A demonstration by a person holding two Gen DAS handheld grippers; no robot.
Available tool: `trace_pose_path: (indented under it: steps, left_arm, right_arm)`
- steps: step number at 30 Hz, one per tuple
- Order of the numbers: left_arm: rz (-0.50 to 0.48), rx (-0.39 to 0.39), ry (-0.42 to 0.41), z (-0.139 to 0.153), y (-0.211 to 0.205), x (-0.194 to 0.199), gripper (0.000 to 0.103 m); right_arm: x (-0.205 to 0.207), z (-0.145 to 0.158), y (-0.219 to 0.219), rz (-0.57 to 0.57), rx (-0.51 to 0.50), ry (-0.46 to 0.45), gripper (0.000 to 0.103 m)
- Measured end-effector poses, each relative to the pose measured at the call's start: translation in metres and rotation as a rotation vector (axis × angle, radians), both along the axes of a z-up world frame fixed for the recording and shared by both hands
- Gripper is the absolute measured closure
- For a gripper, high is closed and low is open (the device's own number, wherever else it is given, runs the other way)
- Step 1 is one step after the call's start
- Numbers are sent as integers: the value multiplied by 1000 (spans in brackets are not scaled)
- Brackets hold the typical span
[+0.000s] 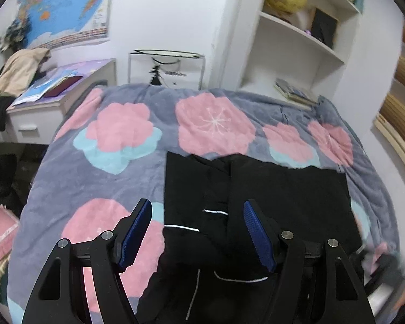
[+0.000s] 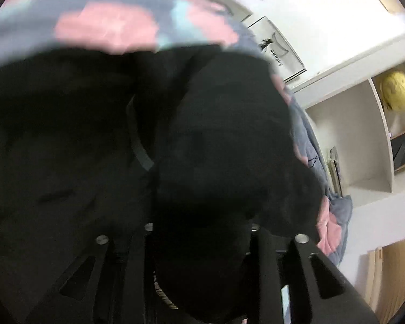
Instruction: Fold large clothes
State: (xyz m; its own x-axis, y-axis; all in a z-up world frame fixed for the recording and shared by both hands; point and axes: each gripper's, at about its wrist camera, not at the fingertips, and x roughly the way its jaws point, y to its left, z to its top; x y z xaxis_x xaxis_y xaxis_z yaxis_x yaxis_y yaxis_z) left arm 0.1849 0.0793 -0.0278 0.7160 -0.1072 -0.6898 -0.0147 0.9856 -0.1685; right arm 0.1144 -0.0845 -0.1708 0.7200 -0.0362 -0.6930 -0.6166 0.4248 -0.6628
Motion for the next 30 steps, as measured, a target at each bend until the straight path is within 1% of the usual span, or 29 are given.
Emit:
trace_pose_path:
  steps: [1, 2, 3, 4, 6, 7, 9, 10, 12, 13, 14, 15, 16, 17, 18, 19, 20, 22, 23, 24, 25, 26, 27, 28, 29, 30]
  left_arm:
    - [-22, 11, 9, -3, -4, 1, 31]
    - [-45, 28, 18, -6, -9, 1, 31]
    - [-62, 42, 23, -8, -13, 1, 31]
    - [-87, 73, 30, -11, -19, 1, 31]
    - [-114, 124, 27, -13, -29, 0, 31]
    - [-124, 139, 21, -12, -33, 0, 31]
    - [-144, 133, 8, -4, -40, 2, 31]
    - [-150, 126, 5, 1, -43, 4, 31]
    - [-173, 80, 5, 14, -50, 13, 31]
    - [-186, 38, 4, 22, -54, 19, 31]
    - [-197, -15, 0, 30, -60, 26, 31]
    - [-211, -53, 2, 33, -64, 32, 31]
    - [-247, -107, 21, 33, -72, 41, 31]
    - [-283, -146, 53, 28, -79, 49, 31]
    - [-313, -175, 92, 20, -87, 57, 31]
    - [-346, -186, 147, 4, -97, 64, 31]
    - [-372, -156, 200, -14, -107, 67, 31]
    - [-376, -43, 302, -53, -114, 67, 31]
    - [-377, -5, 352, -74, -112, 66, 32]
    - [-382, 23, 402, -95, -106, 63, 36]
    - [-375, 37, 446, -117, -96, 61, 38]
    - [-376, 10, 473, -134, -86, 58, 39]
    - [-379, -1, 479, -143, -82, 56, 39]
    - [-385, 18, 473, -149, -84, 54, 39]
    - [-393, 77, 456, -153, -92, 53, 38]
    - [-394, 119, 443, -155, -99, 52, 37]
  right_arm:
    - [-3, -9, -2, -19, -4, -10, 48]
    - [-3, -11, -5, -33, 3, -2, 45]
    - [-4, -6, -9, -37, 20, 20, 43]
    - [-4, 6, -13, -38, 48, 38, 43]
    - [-3, 38, -27, -66, 139, 67, 41]
    - [-3, 57, -38, -92, 204, 83, 40]
    - [-4, 92, -63, -136, 342, 117, 36]
    - [-3, 108, -77, -171, 413, 125, 32]
    - [8, 131, -100, -265, 522, 117, 31]
    - [17, 140, -112, -319, 581, 117, 31]
    - [32, 147, -127, -386, 666, 139, 31]
    - [49, 153, -130, -426, 724, 165, 31]
    - [63, 154, -139, -472, 794, 197, 31]
    - [76, 152, -147, -507, 856, 234, 31]
    - [90, 148, -145, -521, 886, 271, 31]
    - [102, 141, -139, -536, 889, 309, 31]
    - [116, 125, -136, -572, 850, 345, 31]
    - [130, 90, -132, -642, 761, 393, 32]
    - [136, 69, -133, -682, 712, 424, 32]
    - [141, 42, -139, -719, 696, 489, 33]
    - [143, 20, -148, -751, 734, 559, 31]
    - [143, 0, -157, -784, 782, 619, 31]
    - [142, -10, -160, -793, 804, 637, 30]
    - [141, -14, -159, -790, 800, 628, 30]
    - [142, -13, -153, -777, 759, 598, 30]
    - [143, -11, -149, -770, 732, 574, 30]
